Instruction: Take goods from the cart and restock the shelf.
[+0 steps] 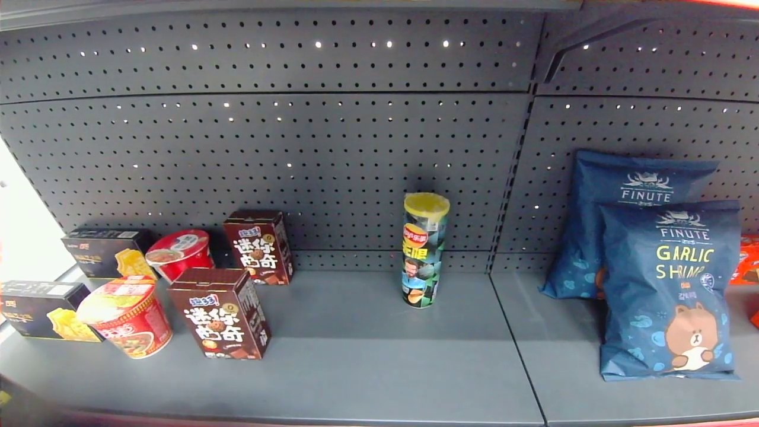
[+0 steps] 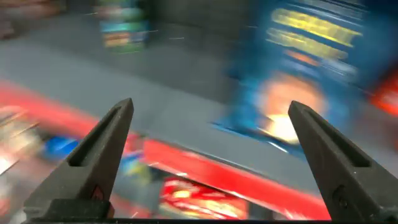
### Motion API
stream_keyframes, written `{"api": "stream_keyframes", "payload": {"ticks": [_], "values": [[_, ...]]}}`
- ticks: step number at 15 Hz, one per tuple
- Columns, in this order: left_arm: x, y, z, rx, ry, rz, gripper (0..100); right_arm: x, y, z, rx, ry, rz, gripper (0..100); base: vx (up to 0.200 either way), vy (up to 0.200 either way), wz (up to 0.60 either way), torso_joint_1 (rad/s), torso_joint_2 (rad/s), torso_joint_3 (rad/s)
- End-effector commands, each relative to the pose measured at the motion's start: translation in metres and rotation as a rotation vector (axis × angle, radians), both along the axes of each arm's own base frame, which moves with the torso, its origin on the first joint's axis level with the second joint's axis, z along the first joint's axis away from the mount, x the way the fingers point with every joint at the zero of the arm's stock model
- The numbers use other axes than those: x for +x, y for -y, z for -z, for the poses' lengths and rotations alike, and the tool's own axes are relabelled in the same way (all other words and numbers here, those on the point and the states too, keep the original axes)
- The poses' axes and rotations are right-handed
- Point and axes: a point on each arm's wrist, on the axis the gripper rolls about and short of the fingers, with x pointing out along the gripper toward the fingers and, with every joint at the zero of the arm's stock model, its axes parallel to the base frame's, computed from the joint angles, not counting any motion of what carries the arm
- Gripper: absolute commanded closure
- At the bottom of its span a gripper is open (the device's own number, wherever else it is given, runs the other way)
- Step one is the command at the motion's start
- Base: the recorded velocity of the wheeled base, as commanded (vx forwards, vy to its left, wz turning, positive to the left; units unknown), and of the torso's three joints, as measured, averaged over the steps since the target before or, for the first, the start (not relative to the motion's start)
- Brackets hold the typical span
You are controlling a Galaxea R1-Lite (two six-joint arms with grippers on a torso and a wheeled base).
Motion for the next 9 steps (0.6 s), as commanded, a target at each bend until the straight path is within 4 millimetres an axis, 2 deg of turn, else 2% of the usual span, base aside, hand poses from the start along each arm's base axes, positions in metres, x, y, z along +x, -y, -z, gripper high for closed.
{"api": "stream_keyframes", "payload": {"ticks": [1,3,6,7,9], "values": [[0.001,0.000,0.000,-0.002,-0.008,0.009,100,0.031,-0.008,-0.009,-0.027,-0.141,-0.155,0,0.000,0.000,0.00,0.000,0.00,0.000],[0.002,0.001,0.002,-0.002,-0.016,0.015,100,0.058,-0.019,-0.018,-0.027,-0.134,-0.227,0,0.000,0.000,0.00,0.000,0.00,0.000],[0.003,0.001,0.006,-0.015,-0.033,0.036,100,0.111,-0.044,-0.024,-0.030,-0.129,-0.332,0,0.000,0.000,0.00,0.000,0.00,0.000],[0.003,0.001,0.006,-0.022,-0.033,0.036,100,0.119,-0.047,-0.026,-0.023,-0.122,-0.356,0,0.000,0.000,0.00,0.000,0.00,0.000],[0.003,0.001,0.006,-0.043,-0.033,0.033,100,0.157,-0.058,-0.038,-0.005,-0.135,-0.438,0,0.000,0.000,0.00,0.000,0.00,0.000]]}}
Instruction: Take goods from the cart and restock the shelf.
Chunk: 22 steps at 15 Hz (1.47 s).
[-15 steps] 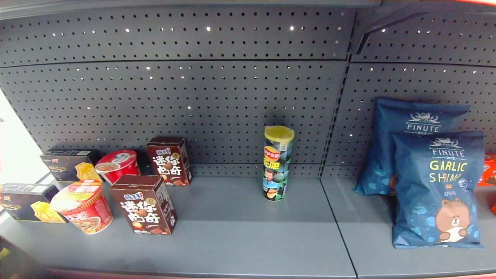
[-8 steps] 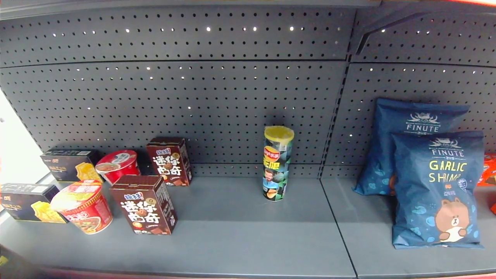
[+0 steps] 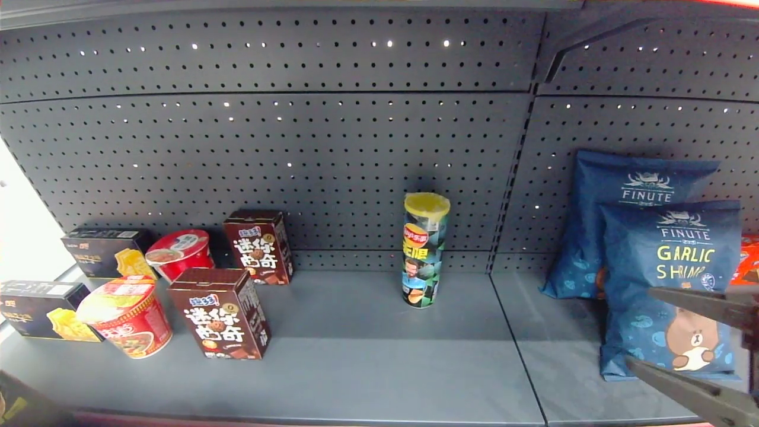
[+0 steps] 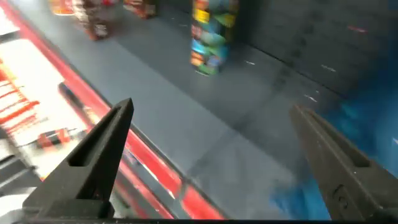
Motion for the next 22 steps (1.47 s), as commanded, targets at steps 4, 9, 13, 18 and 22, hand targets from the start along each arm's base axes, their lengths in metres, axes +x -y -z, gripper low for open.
{"api": "stream_keyframes", "payload": {"ticks": [4,9,13,18,22], "values": [[0.000,0.000,0.000,-0.007,-0.002,0.011,100,0.120,-0.039,0.006,-0.033,-0.059,-0.173,0,0.000,0.000,0.00,0.000,0.00,0.000],[0.000,0.001,0.000,-0.008,-0.003,0.023,100,0.175,-0.057,0.020,-0.007,-0.058,-0.285,0,0.000,0.000,0.00,0.000,0.00,0.000],[0.000,0.000,0.002,-0.007,-0.013,0.022,100,0.205,-0.064,0.047,0.015,-0.088,-0.366,0,0.000,0.000,0.00,0.000,0.00,0.000],[0.000,0.000,0.006,-0.003,-0.025,0.019,100,0.220,-0.071,0.066,0.009,-0.126,-0.364,0,0.000,0.000,0.00,0.000,0.00,0.000],[-0.003,0.000,0.012,0.001,-0.027,0.014,100,0.229,-0.086,0.078,-0.012,-0.144,-0.341,0,0.000,0.000,0.00,0.000,0.00,0.000]]}}
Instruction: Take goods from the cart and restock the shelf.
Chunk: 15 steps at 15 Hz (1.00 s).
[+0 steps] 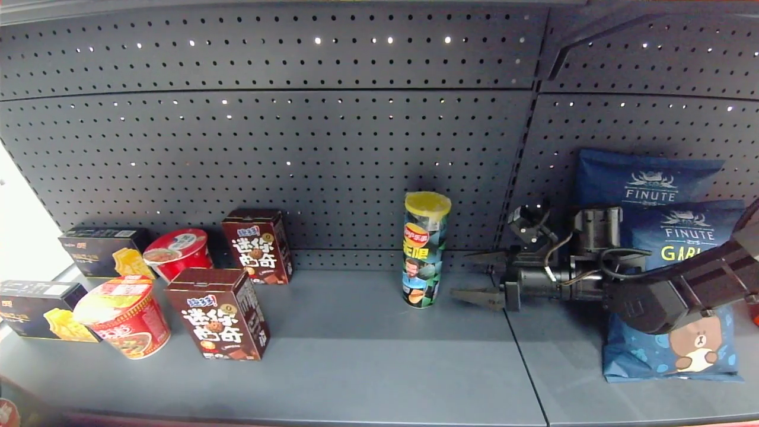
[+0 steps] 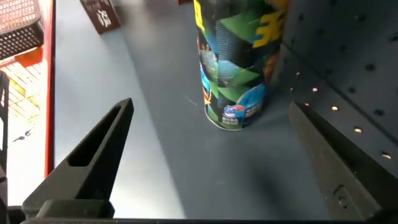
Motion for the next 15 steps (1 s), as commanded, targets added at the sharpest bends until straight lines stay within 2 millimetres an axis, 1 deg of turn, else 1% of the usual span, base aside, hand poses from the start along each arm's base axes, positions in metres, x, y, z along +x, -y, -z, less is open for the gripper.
{"api": "stream_keyframes", "payload": {"ticks": [1,2,3,5,6,8,10,12,13,15], "values": [[-0.002,0.000,0.001,0.000,0.006,-0.004,100,0.002,-0.011,0.006,-0.032,0.000,0.051,0,0.000,0.000,0.00,0.000,0.00,0.000],[-0.002,0.000,0.001,0.000,0.006,-0.002,100,0.002,-0.011,0.005,-0.034,0.001,0.055,0,0.000,0.000,0.00,0.000,0.00,0.000],[-0.003,0.000,0.004,0.000,0.005,-0.004,100,0.000,-0.019,0.002,-0.081,0.053,0.167,0,0.000,0.000,0.00,0.000,0.00,0.000],[-0.005,-0.001,0.011,0.001,-0.002,-0.004,100,-0.005,-0.032,0.001,-0.103,0.094,0.256,0,0.000,0.000,0.00,0.000,0.00,0.000],[-0.006,-0.001,0.012,0.001,-0.003,-0.004,100,-0.006,-0.037,0.000,-0.101,0.093,0.266,0,0.000,0.000,0.00,0.000,0.00,0.000],[-0.007,-0.001,0.014,0.002,0.000,-0.003,100,-0.014,-0.056,0.000,-0.071,0.044,0.305,0,0.000,0.000,0.00,0.000,0.00,0.000],[-0.007,-0.001,0.014,0.003,-0.001,-0.003,100,-0.019,-0.070,0.002,-0.029,0.024,0.313,0,0.000,0.000,0.00,0.000,0.00,0.000],[-0.007,-0.001,0.014,0.002,0.000,-0.003,100,-0.017,-0.074,0.007,-0.030,0.026,0.319,0,0.000,0.000,0.00,0.000,0.00,0.000],[-0.008,-0.001,0.014,0.002,0.003,-0.003,100,-0.015,-0.077,0.013,-0.038,0.024,0.329,0,0.000,0.000,0.00,0.000,0.00,0.000],[-0.008,-0.001,0.014,0.002,0.003,-0.003,100,-0.014,-0.078,0.018,-0.046,0.018,0.341,0,0.000,0.000,0.00,0.000,0.00,0.000]]}}
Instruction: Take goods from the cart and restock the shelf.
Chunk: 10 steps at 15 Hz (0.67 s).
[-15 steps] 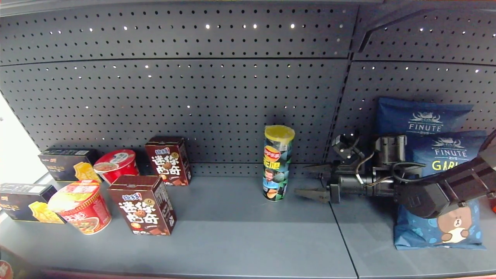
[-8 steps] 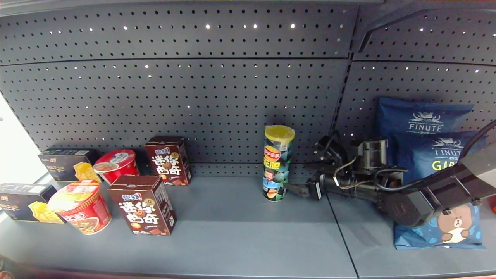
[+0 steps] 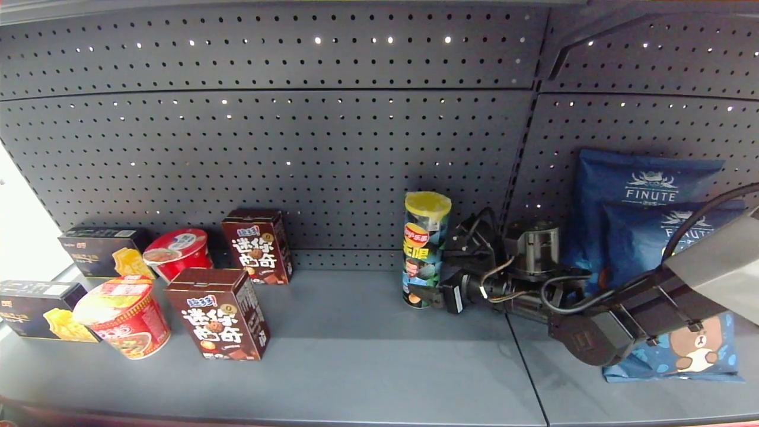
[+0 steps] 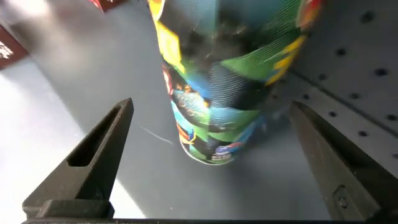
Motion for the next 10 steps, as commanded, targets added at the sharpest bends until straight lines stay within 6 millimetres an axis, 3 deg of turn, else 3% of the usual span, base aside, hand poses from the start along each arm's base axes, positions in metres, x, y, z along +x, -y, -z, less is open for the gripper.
{"api": "stream_keyframes", "payload": {"ticks": [1,10], "values": [[0.000,0.000,0.000,0.000,0.001,0.000,100,0.004,-0.004,0.009,-0.004,-0.006,-0.001,0,0.000,0.000,0.00,0.000,0.00,0.000],[-0.001,0.000,0.003,-0.001,0.000,-0.002,100,0.027,-0.030,0.021,0.049,0.004,0.023,0,0.000,0.000,0.00,0.000,0.00,0.000]]}}
